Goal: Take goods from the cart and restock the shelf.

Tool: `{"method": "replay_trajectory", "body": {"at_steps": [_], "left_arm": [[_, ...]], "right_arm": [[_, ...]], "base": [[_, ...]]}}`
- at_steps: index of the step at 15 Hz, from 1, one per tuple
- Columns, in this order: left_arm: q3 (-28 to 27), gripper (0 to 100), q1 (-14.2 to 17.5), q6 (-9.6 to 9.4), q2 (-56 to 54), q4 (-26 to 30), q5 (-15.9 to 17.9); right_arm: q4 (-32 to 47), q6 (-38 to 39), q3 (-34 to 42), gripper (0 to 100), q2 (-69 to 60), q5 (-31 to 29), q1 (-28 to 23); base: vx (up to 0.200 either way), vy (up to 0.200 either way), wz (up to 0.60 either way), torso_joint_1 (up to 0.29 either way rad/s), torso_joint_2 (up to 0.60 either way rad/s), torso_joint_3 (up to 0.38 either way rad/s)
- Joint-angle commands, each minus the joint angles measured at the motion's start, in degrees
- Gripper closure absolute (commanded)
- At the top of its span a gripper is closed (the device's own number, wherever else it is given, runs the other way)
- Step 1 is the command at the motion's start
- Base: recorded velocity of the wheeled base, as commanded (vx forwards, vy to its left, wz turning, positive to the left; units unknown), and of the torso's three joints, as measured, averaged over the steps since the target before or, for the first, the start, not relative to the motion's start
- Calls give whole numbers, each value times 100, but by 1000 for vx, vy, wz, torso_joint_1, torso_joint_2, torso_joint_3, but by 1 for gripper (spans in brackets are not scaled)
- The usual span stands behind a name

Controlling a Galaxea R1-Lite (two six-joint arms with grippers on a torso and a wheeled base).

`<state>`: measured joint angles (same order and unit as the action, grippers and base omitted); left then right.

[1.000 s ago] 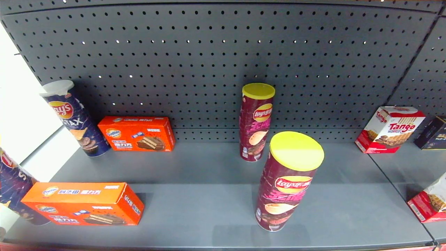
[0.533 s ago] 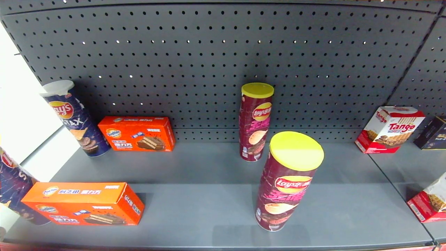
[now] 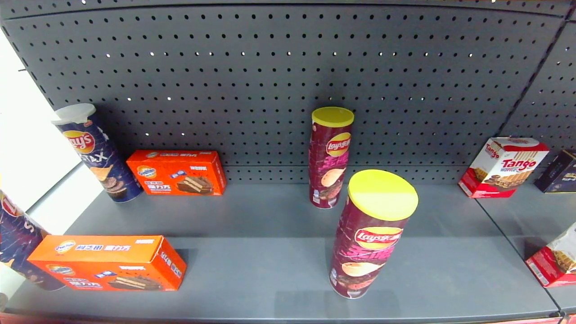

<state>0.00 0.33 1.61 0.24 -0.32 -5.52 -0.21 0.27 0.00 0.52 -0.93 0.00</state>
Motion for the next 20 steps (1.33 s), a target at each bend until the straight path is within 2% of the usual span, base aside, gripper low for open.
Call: {"method": "replay_trajectory", "body": {"at_steps": [1, 20], "left_arm": [[0, 0, 2, -12, 37, -3, 7], [0, 0, 2, -12, 37, -3, -1]], "right_arm": [[3, 0, 0, 0, 9, -4, 0], [3, 8, 0, 0, 18, 14, 0]], "base": [[0, 0, 0, 0, 0, 0], [0, -21, 0, 2, 1, 0]]}}
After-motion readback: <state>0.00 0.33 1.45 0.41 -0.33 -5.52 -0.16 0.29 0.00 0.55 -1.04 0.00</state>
